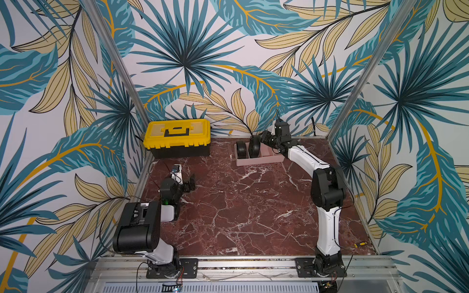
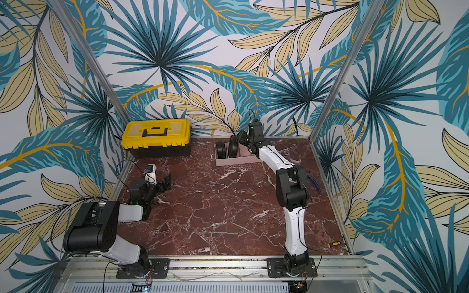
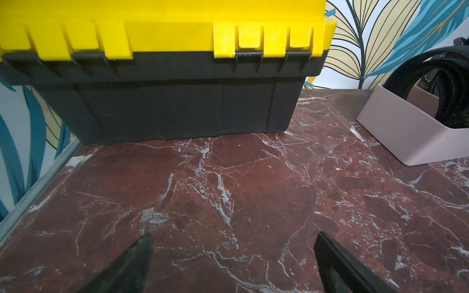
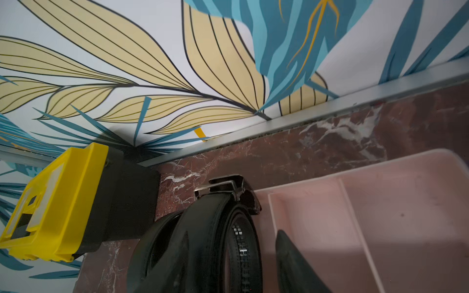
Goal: Place the belts into the storage roll
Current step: Adjust the belt in the container.
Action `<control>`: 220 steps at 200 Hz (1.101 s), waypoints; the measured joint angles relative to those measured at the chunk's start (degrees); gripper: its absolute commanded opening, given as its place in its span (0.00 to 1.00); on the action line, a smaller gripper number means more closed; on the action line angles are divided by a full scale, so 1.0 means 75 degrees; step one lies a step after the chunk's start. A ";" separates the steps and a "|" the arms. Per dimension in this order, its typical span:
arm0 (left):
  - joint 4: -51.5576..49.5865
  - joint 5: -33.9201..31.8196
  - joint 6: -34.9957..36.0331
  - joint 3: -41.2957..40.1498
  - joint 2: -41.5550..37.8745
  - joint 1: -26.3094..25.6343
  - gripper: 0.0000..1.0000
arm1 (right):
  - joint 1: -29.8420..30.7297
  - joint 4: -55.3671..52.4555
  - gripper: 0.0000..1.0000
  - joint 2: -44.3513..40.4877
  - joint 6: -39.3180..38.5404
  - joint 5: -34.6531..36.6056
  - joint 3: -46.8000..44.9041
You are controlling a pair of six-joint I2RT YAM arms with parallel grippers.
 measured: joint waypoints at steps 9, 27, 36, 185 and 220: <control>0.0000 0.0000 0.0003 0.0000 0.0000 0.0000 1.00 | 0.0070 0.0006 0.46 0.0085 0.0125 0.0012 0.0085; 0.0003 -0.0003 0.0003 0.0000 0.0000 0.0000 1.00 | 0.0157 0.0003 0.42 0.0087 0.0254 0.0041 0.0239; 0.0003 -0.0003 0.0003 0.0000 0.0000 0.0000 0.99 | 0.0178 0.0012 0.39 0.0087 0.0321 0.0050 0.0321; 0.0006 -0.0026 0.0003 0.0000 0.0000 0.0000 1.00 | 0.0527 -0.0079 0.26 0.0344 0.0280 0.0621 0.0373; 0.0006 -0.0026 0.0003 0.0000 0.0000 0.0000 0.99 | 0.0641 -0.0385 0.25 0.0376 0.0254 0.0895 0.0291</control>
